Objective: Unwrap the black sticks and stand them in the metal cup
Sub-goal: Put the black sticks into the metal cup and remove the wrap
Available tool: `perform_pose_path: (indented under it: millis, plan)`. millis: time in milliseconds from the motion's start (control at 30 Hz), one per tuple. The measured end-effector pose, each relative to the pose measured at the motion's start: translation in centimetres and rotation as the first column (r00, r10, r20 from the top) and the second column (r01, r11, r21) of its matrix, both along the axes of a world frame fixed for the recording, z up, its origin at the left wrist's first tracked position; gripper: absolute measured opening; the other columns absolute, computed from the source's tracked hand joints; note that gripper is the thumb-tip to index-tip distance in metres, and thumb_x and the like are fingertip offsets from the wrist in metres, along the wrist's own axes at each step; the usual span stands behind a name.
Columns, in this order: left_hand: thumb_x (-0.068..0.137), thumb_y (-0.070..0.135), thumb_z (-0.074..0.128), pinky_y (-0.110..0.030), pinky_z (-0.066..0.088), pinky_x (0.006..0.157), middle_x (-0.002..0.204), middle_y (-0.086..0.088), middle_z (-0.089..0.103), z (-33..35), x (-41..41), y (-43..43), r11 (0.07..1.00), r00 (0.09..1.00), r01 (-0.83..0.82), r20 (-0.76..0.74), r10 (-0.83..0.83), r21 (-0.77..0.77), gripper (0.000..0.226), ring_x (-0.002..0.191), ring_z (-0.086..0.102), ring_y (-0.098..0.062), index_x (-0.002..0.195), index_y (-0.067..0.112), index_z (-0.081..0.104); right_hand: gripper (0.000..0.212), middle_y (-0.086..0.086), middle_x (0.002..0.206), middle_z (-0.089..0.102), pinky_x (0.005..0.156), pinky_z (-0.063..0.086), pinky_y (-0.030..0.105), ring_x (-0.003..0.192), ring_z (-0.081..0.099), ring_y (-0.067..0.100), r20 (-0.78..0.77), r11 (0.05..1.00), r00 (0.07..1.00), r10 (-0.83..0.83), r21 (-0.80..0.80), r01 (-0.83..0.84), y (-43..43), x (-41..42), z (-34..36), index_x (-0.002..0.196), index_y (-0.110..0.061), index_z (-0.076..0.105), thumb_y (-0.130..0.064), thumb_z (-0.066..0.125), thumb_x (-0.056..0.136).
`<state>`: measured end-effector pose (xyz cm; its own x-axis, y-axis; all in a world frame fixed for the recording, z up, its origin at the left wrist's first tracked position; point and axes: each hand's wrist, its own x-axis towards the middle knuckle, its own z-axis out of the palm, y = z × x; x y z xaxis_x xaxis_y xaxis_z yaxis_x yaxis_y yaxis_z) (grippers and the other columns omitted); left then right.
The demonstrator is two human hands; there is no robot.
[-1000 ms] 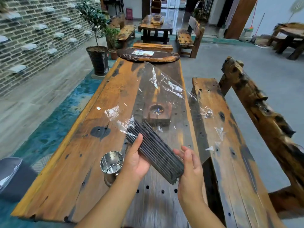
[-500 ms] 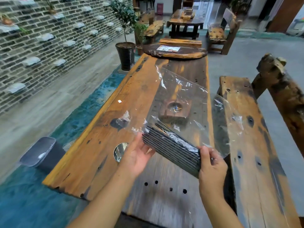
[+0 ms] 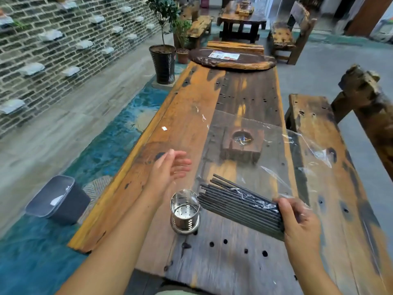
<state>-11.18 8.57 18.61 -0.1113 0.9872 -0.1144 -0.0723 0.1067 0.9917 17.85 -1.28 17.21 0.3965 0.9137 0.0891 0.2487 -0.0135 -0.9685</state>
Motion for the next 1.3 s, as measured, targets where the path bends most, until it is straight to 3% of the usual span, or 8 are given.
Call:
perform_pose_path:
  millis: [133, 233, 400, 533, 700, 1033, 1167, 1300]
  plan:
    - [0.104, 0.047, 0.021, -0.029, 0.048, 0.052, 0.087, -0.021, 0.072, -1.1, -1.1, 1.2, 0.989, 0.989, 0.141, 0.036, -0.140, -0.036, 0.065, 0.056, 0.061, -0.022, 0.108, 0.000, 0.066, 0.024, -0.002, 0.083, 0.072, 0.071, 0.045, 0.025, 0.078, 0.063, 0.011, 0.075, 0.998, 0.995, -0.059, -0.006, 0.059, 0.0, -1.7, 0.0, 0.083, -0.026, 0.074, -0.017, 0.059, 0.099]
    - [0.104, 0.051, 0.016, -0.024, 0.041, 0.043, 0.081, -0.019, 0.072, -2.5, -2.1, 1.9, 0.988, 0.991, 0.131, 0.045, -0.128, -0.082, 0.073, 0.042, 0.051, -0.018, 0.105, 0.000, 0.068, 0.023, -0.002, 0.078, 0.070, 0.065, 0.042, 0.018, 0.073, 0.060, 0.007, 0.083, 0.995, 0.992, -0.092, -0.030, 0.095, 0.1, -2.7, 0.3, 0.082, -0.021, 0.074, -0.019, 0.058, 0.098]
    - [0.106, 0.035, 0.032, -0.022, 0.040, 0.040, 0.070, -0.013, 0.073, -3.9, -4.0, 3.3, 0.981, 0.988, 0.154, -0.014, -0.157, -0.122, 0.048, 0.034, 0.050, -0.016, 0.106, 0.003, 0.068, 0.026, -0.004, 0.078, 0.066, 0.058, 0.039, 0.011, 0.068, 0.058, -0.001, 0.158, 0.992, 0.981, -0.108, -0.049, 0.117, -0.2, -4.0, 1.3, 0.077, -0.015, 0.071, -0.015, 0.056, 0.099]
    - [0.101, 0.013, 0.051, -0.025, 0.047, 0.042, 0.082, -0.014, 0.074, -4.0, -5.0, 4.3, 0.933, 0.949, 0.302, -0.035, -0.315, -0.197, 0.023, 0.042, 0.059, -0.017, 0.117, 0.003, 0.064, 0.025, -0.003, 0.076, 0.067, 0.056, 0.039, 0.006, 0.067, 0.059, -0.003, 0.208, 0.992, 0.972, -0.112, -0.042, 0.123, -0.2, -4.7, 2.1, 0.078, -0.014, 0.071, -0.011, 0.057, 0.099]
    - [0.102, 0.020, 0.049, -0.028, 0.060, 0.059, 0.105, -0.019, 0.074, -5.1, -5.9, 4.8, 0.897, 0.926, 0.377, 0.109, -0.361, -0.230, 0.028, 0.064, 0.072, -0.022, 0.123, 0.005, 0.061, 0.022, 0.002, 0.076, 0.070, 0.059, 0.041, 0.005, 0.073, 0.061, -0.003, 0.311, 0.994, 0.949, -0.049, -0.078, 0.077, -0.3, -4.5, 2.4, 0.082, -0.011, 0.072, -0.011, 0.057, 0.098]
    - [0.104, 0.023, 0.044, -0.027, 0.057, 0.054, 0.136, -0.006, 0.058, -9.6, -3.8, 1.4, 0.895, 0.937, 0.346, 0.154, -0.314, -0.282, 0.038, 0.067, 0.068, -0.021, 0.139, 0.010, 0.051, 0.021, 0.004, 0.071, 0.067, 0.053, 0.041, 0.004, 0.070, 0.061, 0.001, 0.316, 0.994, 0.949, 0.001, -0.105, 0.034, -1.9, -3.7, 2.0, 0.081, -0.010, 0.070, -0.006, 0.058, 0.097]
    - [0.105, 0.027, 0.041, -0.029, 0.055, 0.058, 0.142, -0.005, 0.053, -10.6, -3.0, -0.1, 0.882, 0.932, 0.359, 0.166, -0.322, -0.306, 0.040, 0.071, 0.067, -0.021, 0.140, 0.011, 0.049, 0.023, -0.009, 0.080, 0.068, 0.058, 0.042, 0.011, 0.078, 0.062, 0.011, 0.377, 0.992, 0.926, 0.028, -0.125, 0.021, -2.1, -2.9, 1.6, 0.080, -0.021, 0.070, -0.014, 0.058, 0.097]
    - [0.106, 0.030, 0.037, -0.031, 0.054, 0.062, 0.140, -0.005, 0.056, -11.2, -2.8, -0.7, 0.889, 0.939, 0.339, 0.164, -0.301, -0.308, 0.036, 0.077, 0.069, -0.025, 0.135, 0.016, 0.052, 0.024, -0.003, 0.071, 0.065, 0.060, 0.043, 0.030, 0.073, 0.059, 0.019, 0.423, 0.993, 0.904, 0.054, -0.114, -0.006, -2.2, -2.7, 1.7, 0.077, -0.025, 0.068, -0.017, 0.058, 0.097]
